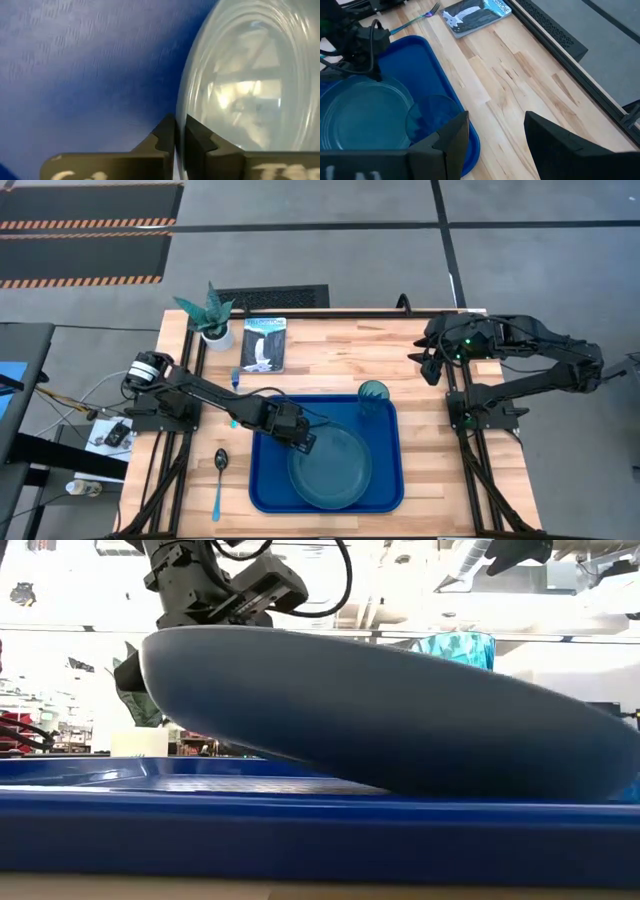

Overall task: Pick and place plate/cup/fork/spoon on tray
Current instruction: Put the blue plate on the blue tray to the bottom of the blue cup

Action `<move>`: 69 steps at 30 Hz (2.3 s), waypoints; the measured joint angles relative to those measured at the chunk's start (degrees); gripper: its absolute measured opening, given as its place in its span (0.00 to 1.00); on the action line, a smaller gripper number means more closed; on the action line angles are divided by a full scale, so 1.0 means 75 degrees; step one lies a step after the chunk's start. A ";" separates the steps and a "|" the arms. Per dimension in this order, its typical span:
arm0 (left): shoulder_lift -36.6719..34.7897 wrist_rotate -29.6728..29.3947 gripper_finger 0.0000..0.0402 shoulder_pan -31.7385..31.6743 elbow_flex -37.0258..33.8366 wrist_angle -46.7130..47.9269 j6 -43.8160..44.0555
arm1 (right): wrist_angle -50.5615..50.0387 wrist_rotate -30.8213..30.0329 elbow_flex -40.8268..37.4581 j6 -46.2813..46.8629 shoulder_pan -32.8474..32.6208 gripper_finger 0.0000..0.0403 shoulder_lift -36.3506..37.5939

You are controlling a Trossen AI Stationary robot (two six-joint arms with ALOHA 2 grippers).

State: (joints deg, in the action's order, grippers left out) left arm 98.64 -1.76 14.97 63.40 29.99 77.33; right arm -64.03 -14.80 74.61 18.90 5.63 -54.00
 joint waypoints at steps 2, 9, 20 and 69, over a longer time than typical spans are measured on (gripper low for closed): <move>-0.0030 -0.0009 0.04 -0.0001 0.0000 -0.0041 0.0016 | -0.0001 -0.0001 0.0000 -0.0013 0.0000 0.53 0.0003; -0.0033 -0.0148 0.11 -0.0135 0.0000 -0.0054 -0.0037 | -0.0001 -0.0004 0.0000 -0.0011 0.0000 0.53 0.0001; -0.0086 -0.0202 0.32 -0.0549 0.0000 -0.0255 -0.0459 | -0.0001 -0.0004 0.0000 -0.0007 0.0000 0.53 0.0002; -0.0405 -0.1195 0.00 0.1082 -0.0104 0.1583 0.3048 | 0.0226 -0.0010 0.0000 -0.0236 0.0004 0.53 -0.0003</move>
State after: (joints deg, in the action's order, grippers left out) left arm 95.60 -10.72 23.08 62.62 41.86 100.19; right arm -62.33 -14.88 74.61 17.13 5.66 -54.02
